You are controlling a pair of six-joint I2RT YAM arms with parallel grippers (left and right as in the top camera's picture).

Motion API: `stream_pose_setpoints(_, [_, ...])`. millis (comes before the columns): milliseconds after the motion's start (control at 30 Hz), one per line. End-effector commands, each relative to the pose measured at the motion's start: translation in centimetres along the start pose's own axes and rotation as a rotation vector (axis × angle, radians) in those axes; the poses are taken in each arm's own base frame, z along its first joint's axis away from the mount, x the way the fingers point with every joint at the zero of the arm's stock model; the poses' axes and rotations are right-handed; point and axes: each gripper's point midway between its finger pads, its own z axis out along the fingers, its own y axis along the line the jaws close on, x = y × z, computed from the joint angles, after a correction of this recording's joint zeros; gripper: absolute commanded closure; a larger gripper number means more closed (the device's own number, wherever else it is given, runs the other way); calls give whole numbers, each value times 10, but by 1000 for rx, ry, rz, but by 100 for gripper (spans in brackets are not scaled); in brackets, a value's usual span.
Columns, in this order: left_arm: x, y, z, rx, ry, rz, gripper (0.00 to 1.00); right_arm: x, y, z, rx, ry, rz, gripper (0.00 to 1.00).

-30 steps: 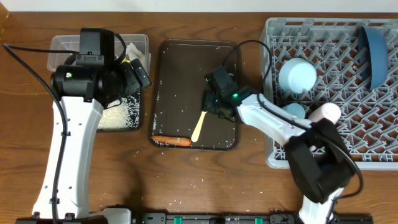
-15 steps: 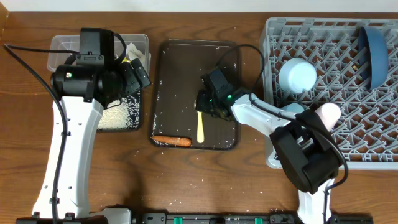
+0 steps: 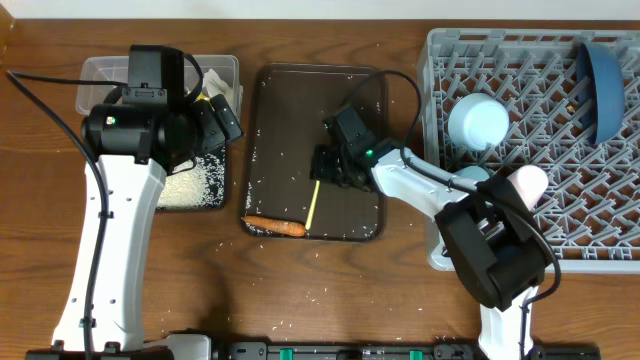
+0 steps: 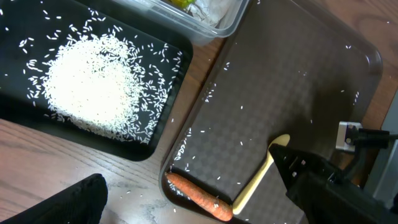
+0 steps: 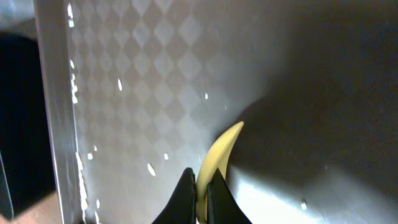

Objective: Sort waste into correct bins and load items into the dishwasher rack
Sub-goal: 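Carry yellow spoon into dish rack and release it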

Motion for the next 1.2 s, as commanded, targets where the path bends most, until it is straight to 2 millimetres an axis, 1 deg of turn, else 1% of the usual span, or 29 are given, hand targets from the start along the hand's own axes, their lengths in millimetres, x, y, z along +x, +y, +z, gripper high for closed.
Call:
stream_pose_setpoints(0, [0, 4, 3, -15, 4, -9, 0, -9, -7, -21, 15, -2, -82, 99])
stream_pose_setpoints(100, [0, 4, 3, -15, 4, -9, 0, -31, 5, -63, -5, -60, -166, 99])
stream_pose_setpoints(167, [0, 4, 3, -15, 4, -9, 0, -46, 13, -98, -18, -112, -231, 99])
stream_pose_setpoints(233, [0, 4, 3, -15, 4, -9, 0, -62, 18, -143, -24, -181, -310, 99])
stream_pose_setpoints(333, [0, 4, 3, -15, 4, -9, 0, -75, 15, -199, -1, -266, -454, 99])
stream_pose_setpoints(367, [0, 4, 3, -15, 4, -9, 0, -78, 7, -220, 32, -299, -501, 99])
stream_pose_setpoints(400, [0, 4, 3, -15, 4, -9, 0, -81, -2, -235, 73, -322, -520, 99])
stream_pose_setpoints(433, [0, 4, 3, -15, 4, -9, 0, -86, -16, -251, 134, -354, -523, 99])
stream_pose_setpoints(500, [0, 4, 3, -15, 4, -9, 0, -97, -40, -275, 247, -408, -532, 99])
stream_pose_setpoints(533, [0, 4, 3, -15, 4, -9, 0, -104, -52, -284, 296, -429, -535, 99])
stream_pose_setpoints(600, [0, 4, 3, -15, 4, -9, 0, -115, -66, -290, 344, -445, -575, 99])
stream_pose_setpoints(667, [0, 4, 3, -15, 4, -9, 0, -125, -76, -287, 365, -451, -597, 99])
stream_pose_setpoints(733, [0, 4, 3, -15, 4, -9, 0, -136, -84, -277, 376, -453, -612, 99])
stream_pose_setpoints(833, [0, 4, 3, -15, 4, -9, 0, -153, -93, -256, 406, -449, -669, 99])
stream_pose_setpoints(900, [0, 4, 3, -15, 5, -9, 0, -166, -104, -242, 446, -457, -660, 99])
stream_pose_setpoints(967, [0, 4, 3, -15, 4, -9, 0, -174, -111, -230, 451, -456, -656, 99])
stream_pose_setpoints(1033, [0, 4, 3, -15, 4, -9, 0, -179, -118, -217, 454, -454, -640, 99])
stream_pose_setpoints(1167, [0, 4, 3, -15, 4, -9, 0, -192, -135, -206, 479, -486, -532, 99])
